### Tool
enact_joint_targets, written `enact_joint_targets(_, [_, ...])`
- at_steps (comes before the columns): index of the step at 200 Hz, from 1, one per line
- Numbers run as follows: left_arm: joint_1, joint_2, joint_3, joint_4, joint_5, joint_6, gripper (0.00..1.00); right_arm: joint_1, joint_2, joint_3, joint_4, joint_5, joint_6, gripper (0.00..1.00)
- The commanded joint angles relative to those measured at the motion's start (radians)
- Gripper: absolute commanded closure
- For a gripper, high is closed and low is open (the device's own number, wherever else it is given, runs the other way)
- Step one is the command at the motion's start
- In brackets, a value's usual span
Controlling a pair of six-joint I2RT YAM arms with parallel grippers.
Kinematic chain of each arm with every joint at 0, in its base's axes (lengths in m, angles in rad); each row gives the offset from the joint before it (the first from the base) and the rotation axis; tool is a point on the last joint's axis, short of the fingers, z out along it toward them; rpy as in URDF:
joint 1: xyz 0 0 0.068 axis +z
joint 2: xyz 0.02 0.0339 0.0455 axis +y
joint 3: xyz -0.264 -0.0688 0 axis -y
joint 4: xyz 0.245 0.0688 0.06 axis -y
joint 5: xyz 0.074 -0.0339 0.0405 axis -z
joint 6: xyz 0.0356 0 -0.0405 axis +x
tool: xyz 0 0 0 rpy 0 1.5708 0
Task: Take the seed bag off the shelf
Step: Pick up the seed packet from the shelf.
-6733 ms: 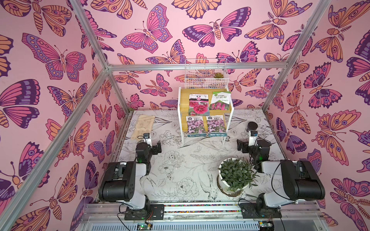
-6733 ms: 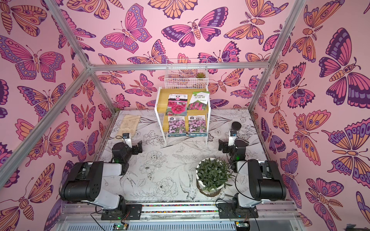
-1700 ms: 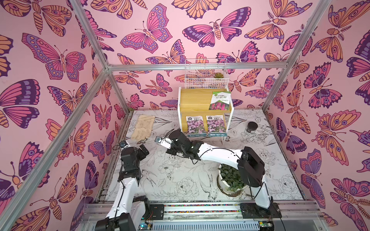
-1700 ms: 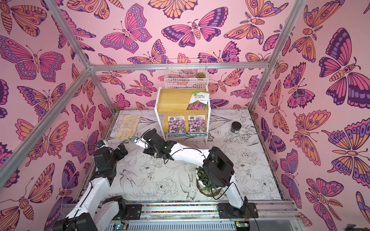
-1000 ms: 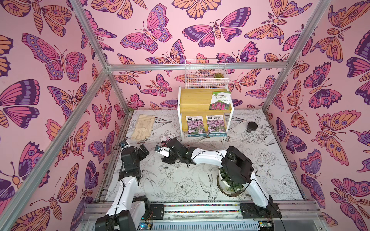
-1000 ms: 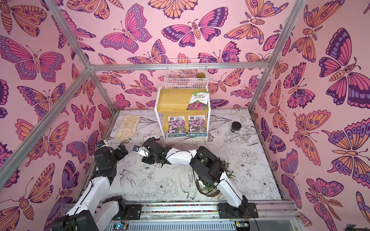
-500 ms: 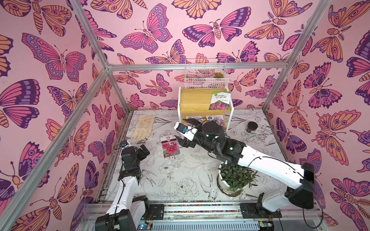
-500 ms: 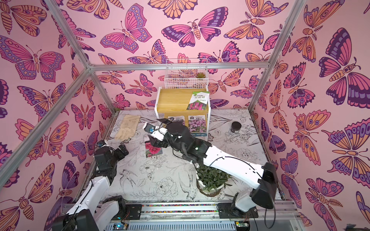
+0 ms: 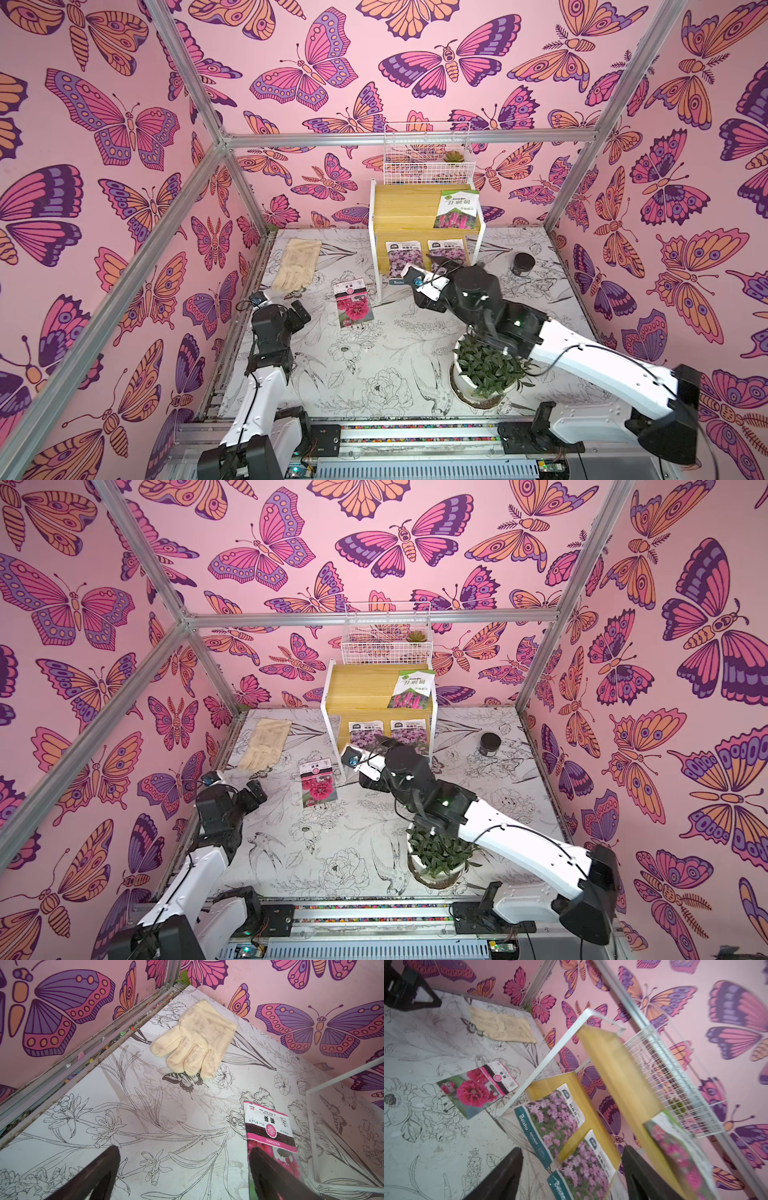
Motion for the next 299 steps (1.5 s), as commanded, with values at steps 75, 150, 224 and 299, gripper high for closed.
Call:
enact_joint_targets(75, [0.007,-0.006,-0.010,0.001,0.009,0.017,0.00,-0.270,-0.050,0.053,-0.026,-0.165,-0.037,0.22])
enact_joint_targets(150, [0.007,-0.006,-0.011,0.000,0.005,0.019,0.00,-0.281,-0.020,0.068,-0.074,-0.044,-0.150,0.22])
enact_joint_targets(224, [0.007,0.002,-0.005,0.000,0.017,0.023,0.00,-0.295,0.040,0.110,-0.036,0.059,-0.286,0.22])
enact_joint_targets(299, [0.003,0.030,0.104,0.044,0.449,0.039,0.16,-0.340,0.085,0.145,-0.034,0.037,-0.288,0.24])
